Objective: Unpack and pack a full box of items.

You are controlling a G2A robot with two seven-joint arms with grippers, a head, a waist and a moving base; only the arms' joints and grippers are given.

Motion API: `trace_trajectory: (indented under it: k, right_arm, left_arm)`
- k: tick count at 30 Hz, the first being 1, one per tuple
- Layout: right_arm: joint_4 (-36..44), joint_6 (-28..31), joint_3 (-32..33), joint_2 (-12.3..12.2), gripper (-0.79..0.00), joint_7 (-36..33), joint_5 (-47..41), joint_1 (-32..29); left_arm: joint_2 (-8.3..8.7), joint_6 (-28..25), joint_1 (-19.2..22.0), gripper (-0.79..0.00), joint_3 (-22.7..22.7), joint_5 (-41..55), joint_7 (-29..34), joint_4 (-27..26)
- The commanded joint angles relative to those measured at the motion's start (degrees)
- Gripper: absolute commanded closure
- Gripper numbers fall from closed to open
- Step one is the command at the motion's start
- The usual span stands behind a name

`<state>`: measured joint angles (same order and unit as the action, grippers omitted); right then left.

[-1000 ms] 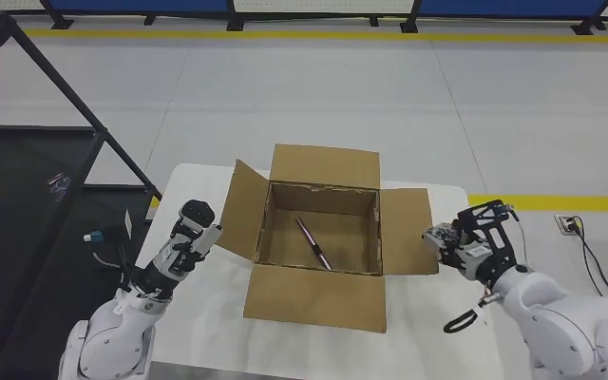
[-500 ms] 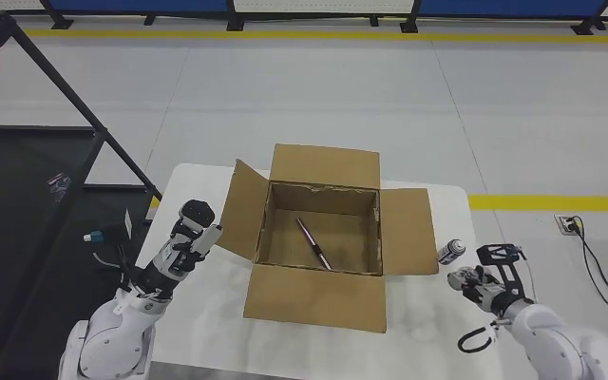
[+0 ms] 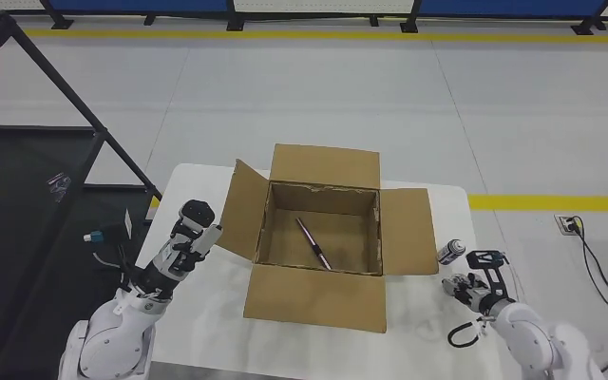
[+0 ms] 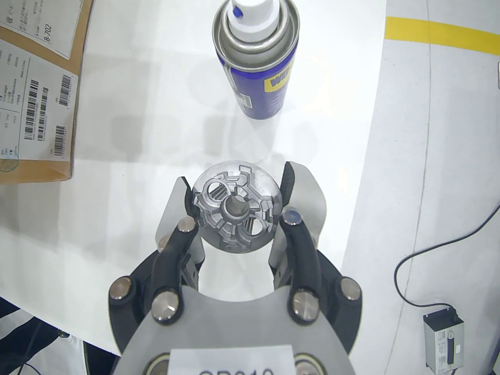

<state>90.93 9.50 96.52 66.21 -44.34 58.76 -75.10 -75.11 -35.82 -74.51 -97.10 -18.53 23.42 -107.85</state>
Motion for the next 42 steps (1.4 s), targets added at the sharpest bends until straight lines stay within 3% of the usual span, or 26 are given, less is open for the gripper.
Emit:
trace_trajectory:
  k: [1,7,12,13,16,17,19,22,26,28,33,37,42]
  right_arm:
    - [-0.91,-0.02,-0.41,-0.06,-0.092,-0.23,0.39,0.52]
    - [-3.07,-0.40,-1.88,-0.14,-0.219,-0.51,0.63,1.94]
    - [-3.36,-0.66,-2.36,-0.28,-0.256,-0.77,0.89,2.56]
    - [-3.19,-0.77,-2.46,-0.31,-0.323,-0.83,0.89,2.63]
    - [-2.41,-1.16,-2.42,-0.42,-0.394,-0.96,0.98,2.81]
    - [-1.89,-1.37,-2.38,-0.44,-0.486,-0.85,0.96,2.79]
    - [-0.56,-1.64,-2.13,-0.53,-0.576,-0.79,1.04,2.86]
    - [2.19,-1.98,-2.10,-0.74,-0.785,-2.24,2.16,3.59]
    - [5.94,-2.30,-2.48,-0.97,-0.748,-4.83,3.46,4.77]
    - [7.12,-2.71,-2.99,-1.05,-0.785,-6.08,4.31,5.40]
    - [9.82,-3.71,-3.76,-1.11,-0.785,-6.47,4.92,5.89]
    - [8.43,-7.17,-3.20,-1.17,-0.785,-6.20,6.65,6.51]
    - [8.32,-7.35,-1.48,-1.35,-0.776,-4.38,5.63,5.69]
  left_arm:
    - [0.00,0.00,0.00,-0.785,0.00,0.00,0.00,0.00]
    - [0.00,0.00,0.00,-0.785,0.00,0.00,0.00,0.00]
    - [0.00,0.00,0.00,-0.785,0.00,0.00,0.00,0.00]
    - [0.00,0.00,0.00,-0.785,0.00,0.00,0.00,0.00]
    - [0.00,0.00,0.00,-0.785,0.00,0.00,0.00,0.00]
    - [0.00,0.00,0.00,-0.785,0.00,0.00,0.00,0.00]
    - [0.00,0.00,0.00,-0.785,0.00,0.00,0.00,0.00]
    - [0.00,0.00,0.00,-0.785,0.00,0.00,0.00,0.00]
    - [0.00,0.00,0.00,-0.785,0.00,0.00,0.00,0.00]
    - [0.00,0.00,0.00,-0.785,0.00,0.00,0.00,0.00]
    - [0.00,0.00,0.00,-0.785,0.00,0.00,0.00,0.00]
    - [0.00,0.00,0.00,-0.785,0.00,0.00,0.00,0.00]
    - [0.00,0.00,0.00,-0.785,0.00,0.00,0.00,0.00]
